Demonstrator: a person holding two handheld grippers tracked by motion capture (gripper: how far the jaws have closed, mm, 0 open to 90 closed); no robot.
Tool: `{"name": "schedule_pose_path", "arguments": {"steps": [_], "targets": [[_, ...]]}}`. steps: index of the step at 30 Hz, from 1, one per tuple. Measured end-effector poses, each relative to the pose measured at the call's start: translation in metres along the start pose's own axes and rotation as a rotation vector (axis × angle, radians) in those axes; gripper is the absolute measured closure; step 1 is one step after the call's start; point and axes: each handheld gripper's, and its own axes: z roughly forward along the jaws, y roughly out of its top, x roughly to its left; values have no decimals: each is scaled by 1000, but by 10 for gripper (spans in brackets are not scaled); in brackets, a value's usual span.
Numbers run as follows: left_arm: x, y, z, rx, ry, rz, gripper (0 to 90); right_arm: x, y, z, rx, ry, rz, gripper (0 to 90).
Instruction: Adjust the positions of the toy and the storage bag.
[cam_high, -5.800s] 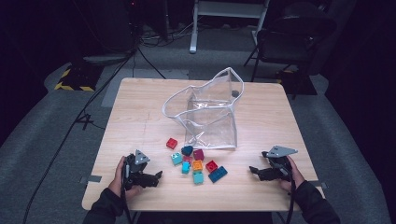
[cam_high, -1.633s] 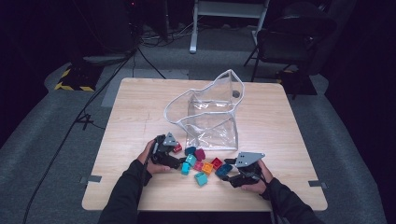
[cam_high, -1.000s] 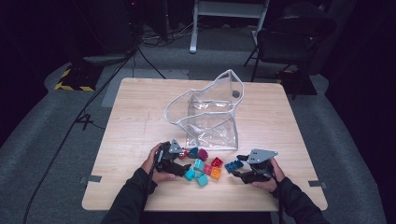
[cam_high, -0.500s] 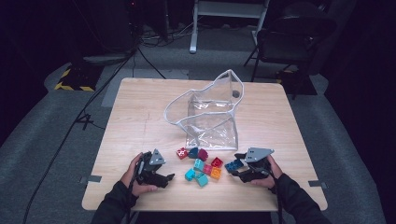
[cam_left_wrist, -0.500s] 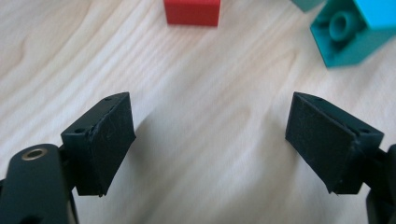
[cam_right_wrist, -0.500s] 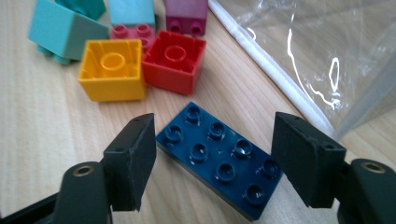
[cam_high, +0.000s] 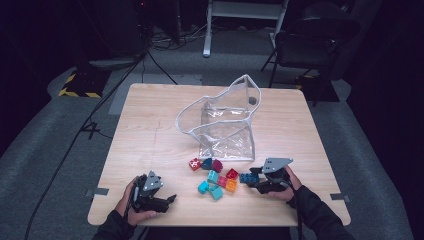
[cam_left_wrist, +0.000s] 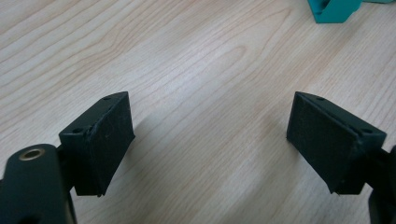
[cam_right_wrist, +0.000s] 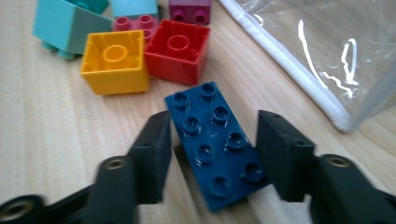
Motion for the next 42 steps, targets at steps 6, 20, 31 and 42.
{"name": "schedule_pose_path", "arguments": {"steps": [6,20,31,42], "targets": [[3,2,2,16,16,-11,68,2,0,-1,1,-2,11,594],[6,6,7,35,21,-28,2,-5,-4,-18,-30,-53,59,595],[7,6,7,35,16,-22,2,-13,-6,-56,-145,-122,114,596],[7,6,7,34,19,-23,5,-19,5,-85,-249,-199,128,595]]}}
